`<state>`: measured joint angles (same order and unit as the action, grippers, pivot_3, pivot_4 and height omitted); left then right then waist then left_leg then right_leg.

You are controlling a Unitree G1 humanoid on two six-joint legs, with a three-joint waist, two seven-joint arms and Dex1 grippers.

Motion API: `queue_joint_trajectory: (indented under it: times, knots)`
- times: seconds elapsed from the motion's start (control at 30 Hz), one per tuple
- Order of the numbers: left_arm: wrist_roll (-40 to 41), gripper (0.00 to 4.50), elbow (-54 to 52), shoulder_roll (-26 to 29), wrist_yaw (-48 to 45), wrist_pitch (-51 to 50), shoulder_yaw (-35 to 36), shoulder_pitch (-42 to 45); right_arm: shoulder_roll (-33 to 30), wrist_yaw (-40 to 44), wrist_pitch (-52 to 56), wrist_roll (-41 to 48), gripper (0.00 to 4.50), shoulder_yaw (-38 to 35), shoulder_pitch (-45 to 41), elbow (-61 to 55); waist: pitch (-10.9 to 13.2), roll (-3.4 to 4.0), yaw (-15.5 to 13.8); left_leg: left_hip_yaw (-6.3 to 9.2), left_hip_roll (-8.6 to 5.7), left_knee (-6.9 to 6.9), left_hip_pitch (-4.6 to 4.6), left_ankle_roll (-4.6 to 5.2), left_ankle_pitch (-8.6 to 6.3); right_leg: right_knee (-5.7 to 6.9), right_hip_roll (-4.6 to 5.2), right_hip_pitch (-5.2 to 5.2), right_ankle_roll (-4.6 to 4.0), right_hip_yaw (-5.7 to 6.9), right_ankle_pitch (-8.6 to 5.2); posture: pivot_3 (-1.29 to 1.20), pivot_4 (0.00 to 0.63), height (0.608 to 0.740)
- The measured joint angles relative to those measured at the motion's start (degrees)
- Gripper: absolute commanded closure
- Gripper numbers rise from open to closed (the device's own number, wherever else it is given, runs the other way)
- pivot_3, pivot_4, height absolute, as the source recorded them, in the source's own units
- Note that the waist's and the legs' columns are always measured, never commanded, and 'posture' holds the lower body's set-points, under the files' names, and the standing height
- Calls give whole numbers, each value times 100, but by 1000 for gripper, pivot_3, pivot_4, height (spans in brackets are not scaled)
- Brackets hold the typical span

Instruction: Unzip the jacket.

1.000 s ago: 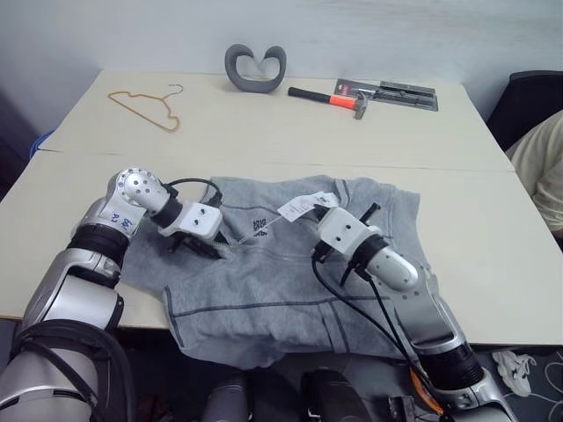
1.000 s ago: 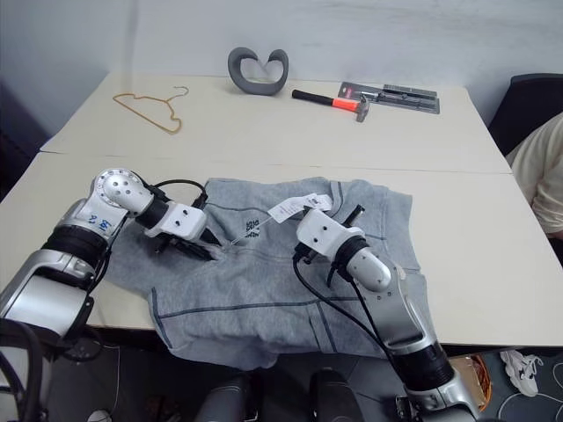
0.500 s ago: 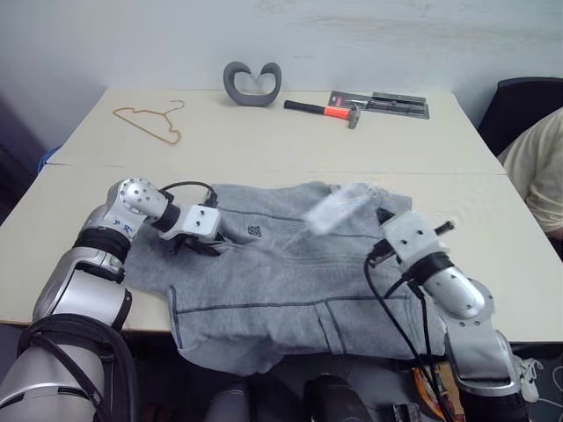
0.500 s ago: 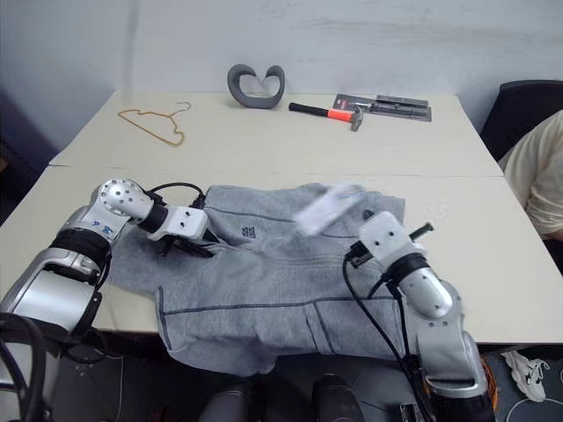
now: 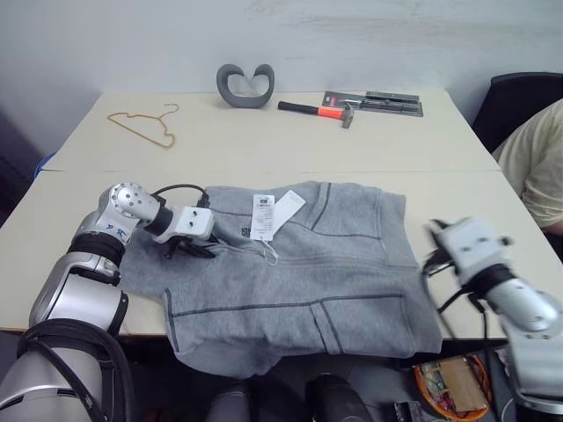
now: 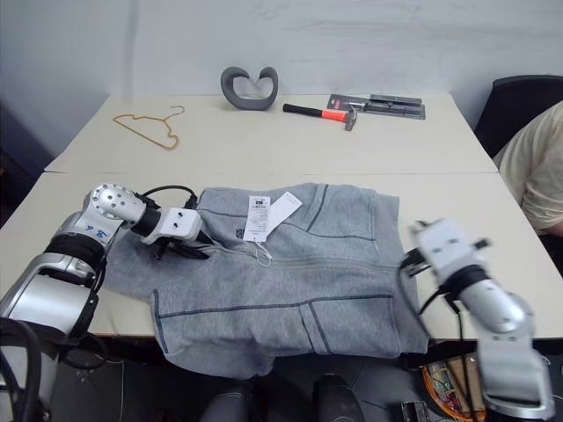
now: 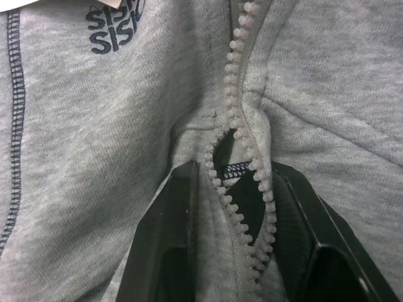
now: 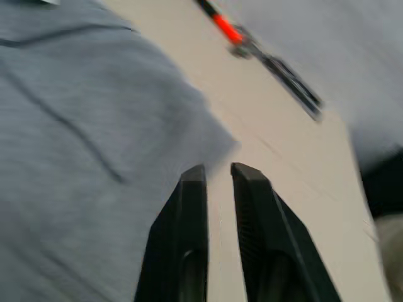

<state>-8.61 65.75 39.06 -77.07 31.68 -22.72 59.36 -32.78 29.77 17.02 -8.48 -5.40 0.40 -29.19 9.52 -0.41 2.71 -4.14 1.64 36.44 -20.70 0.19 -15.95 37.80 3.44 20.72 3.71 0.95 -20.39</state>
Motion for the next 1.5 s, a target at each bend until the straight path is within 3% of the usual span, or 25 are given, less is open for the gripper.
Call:
queue_joint_trajectory:
  times: [0.07, 0.3, 0.4, 0.53, 0.9, 1.03, 1.17, 1.37, 1.5]
  knots:
    - [0, 2963, -13, -7, -27, -15, 46, -6, -7, -2, -332, -356, 2225, 674, -430, 131, 4, -6, -4, -2, -2, -2, 0, -4, 2, -1, 1, 3, 1, -1, 0, 0, 150, 740]
    - [-1, 2963, -102, -52, -177, -80, 172, 16, -3, -111, -1799, -1868, 2225, 2480, -2399, 1901, 20, -37, -36, -4, -1, -20, -5, -7, 4, -5, 2, 18, -14, 1, -8, 0, 150, 740]
    - [3, 2963, -214, -62, -293, -183, 273, 21, 41, -232, -2571, -2471, 2225, 3113, -2985, 2877, 21, -40, -69, -10, -2, -13, -62, -12, 9, 9, 3, 78, -14, -2, -7, 0, 150, 740]
    - [3, 2963, -266, -59, -375, -303, 376, 0, 198, -429, -3182, -2756, 2225, 3387, -3421, 3705, 28, -52, -79, -12, 0, -10, -61, -12, 9, 11, 4, 77, -15, -1, -7, 0, 150, 740]
    - [2, 2963, -472, -32, -424, -420, 529, -128, 1493, -911, -3994, -2902, 2225, 3713, -4504, 5406, 30, -56, -61, -12, 2, -9, -62, -13, 10, 17, 8, 78, -15, -1, -7, 0, 150, 740]
    - [2, 2963, -492, -38, -420, -424, 555, -143, 1737, -1062, -4120, -2957, 3118, 3806, -4681, 5897, 31, -57, -54, -12, 1, -9, -62, -13, 10, 17, 9, 77, -15, -1, -7, 0, 150, 740]
    - [1, 2963, -504, -38, -422, -426, 579, -153, 1800, -1112, -4140, -2916, 4384, 3802, -4683, 6111, 31, -56, -50, -12, 1, -10, -62, -13, 10, 16, 10, 77, -15, -1, -7, 0, 150, 740]
    - [0, 2963, -502, -42, -421, -426, 583, -157, 1828, -1132, -3977, -2623, 4447, 3561, -4596, 6058, 31, -56, -48, -12, 1, -11, -62, -13, 10, 16, 10, 77, -15, 0, -7, 0, 150, 740]
    - [-1, 2963, -502, -81, -390, -417, 587, -156, 1899, -930, -3319, -1963, 4447, 2943, -3971, 5308, 31, -56, -73, -10, 2, -15, -64, -13, 10, 13, 12, 77, -15, 0, -7, 0, 150, 740]
